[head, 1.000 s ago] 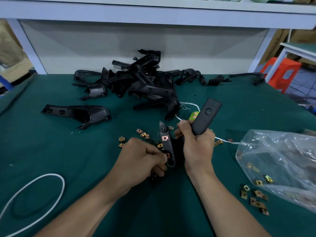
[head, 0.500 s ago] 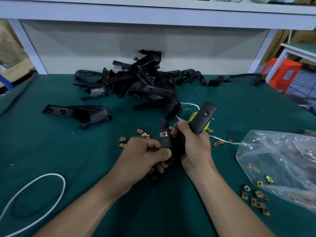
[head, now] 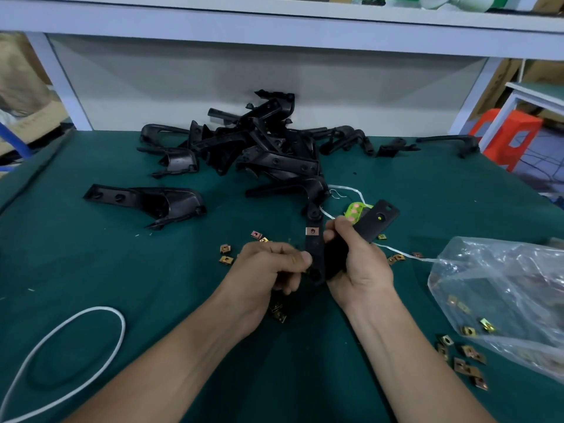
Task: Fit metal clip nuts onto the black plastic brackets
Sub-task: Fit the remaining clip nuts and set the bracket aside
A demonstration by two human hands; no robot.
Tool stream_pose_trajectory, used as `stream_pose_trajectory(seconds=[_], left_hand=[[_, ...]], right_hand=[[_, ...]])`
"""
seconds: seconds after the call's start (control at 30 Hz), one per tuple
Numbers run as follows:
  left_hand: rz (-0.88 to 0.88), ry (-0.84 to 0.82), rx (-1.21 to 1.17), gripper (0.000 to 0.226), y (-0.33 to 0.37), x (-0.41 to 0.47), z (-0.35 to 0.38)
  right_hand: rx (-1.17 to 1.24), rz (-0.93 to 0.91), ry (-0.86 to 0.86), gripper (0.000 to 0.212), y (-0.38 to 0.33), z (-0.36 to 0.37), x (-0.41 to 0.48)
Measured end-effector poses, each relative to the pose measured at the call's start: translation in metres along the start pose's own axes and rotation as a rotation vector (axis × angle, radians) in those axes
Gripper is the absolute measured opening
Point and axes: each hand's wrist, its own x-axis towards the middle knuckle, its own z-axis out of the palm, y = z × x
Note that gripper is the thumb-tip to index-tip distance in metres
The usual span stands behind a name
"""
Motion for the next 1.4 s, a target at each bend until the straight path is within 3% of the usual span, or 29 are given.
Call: stream_pose_trajectory(seconds=[0.3, 0.43, 0.57, 0.77, 0.97, 1.2, 1.3, 1.37, 1.4], left_hand=[[0.059, 0.085, 0.066, 0.028, -0.011, -0.007, 0.001], [0.083, 0.128, 0.073, 0.019, -0.014, -0.010, 0.007], [0.105, 0.180, 0.116, 0.018, -0.016, -0.016, 0.016], [0.331, 0.402, 0.766, 0.027, -0.011, -0.020, 0.016], [0.435, 0.495, 0.881, 0.038, -0.012, -0.019, 0.013], [0.513, 0.509, 1.063, 0.038, 0.009, -0.019, 0.018], [0.575, 0.353, 0.845, 0.016, 0.028, -0.016, 0.032], [0.610, 0.232, 0.695, 0.033, 0.043, -0.015, 0.050], [0.617, 0.208, 0.668, 0.028, 0.048, -0.013, 0.062]], right_hand=[[-0.096, -0.220, -0.027, 0.017, 0.002, -0.006, 0.001], [-0.154, -0.342, -0.006, 0.032, 0.006, -0.001, -0.001], [-0.161, -0.319, 0.020, 0.030, 0.008, 0.000, -0.004], [-0.059, -0.209, 0.012, 0.013, 0.011, 0.004, -0.004], [-0.078, -0.171, -0.062, 0.027, 0.010, 0.007, -0.007], [-0.177, -0.143, -0.130, 0.031, -0.029, 0.009, -0.029], [-0.286, -0.112, -0.186, 0.018, -0.063, 0.000, -0.045], [-0.374, -0.124, -0.214, 0.016, -0.091, -0.008, -0.058], [-0.418, -0.131, -0.212, 0.017, -0.105, -0.013, -0.065]])
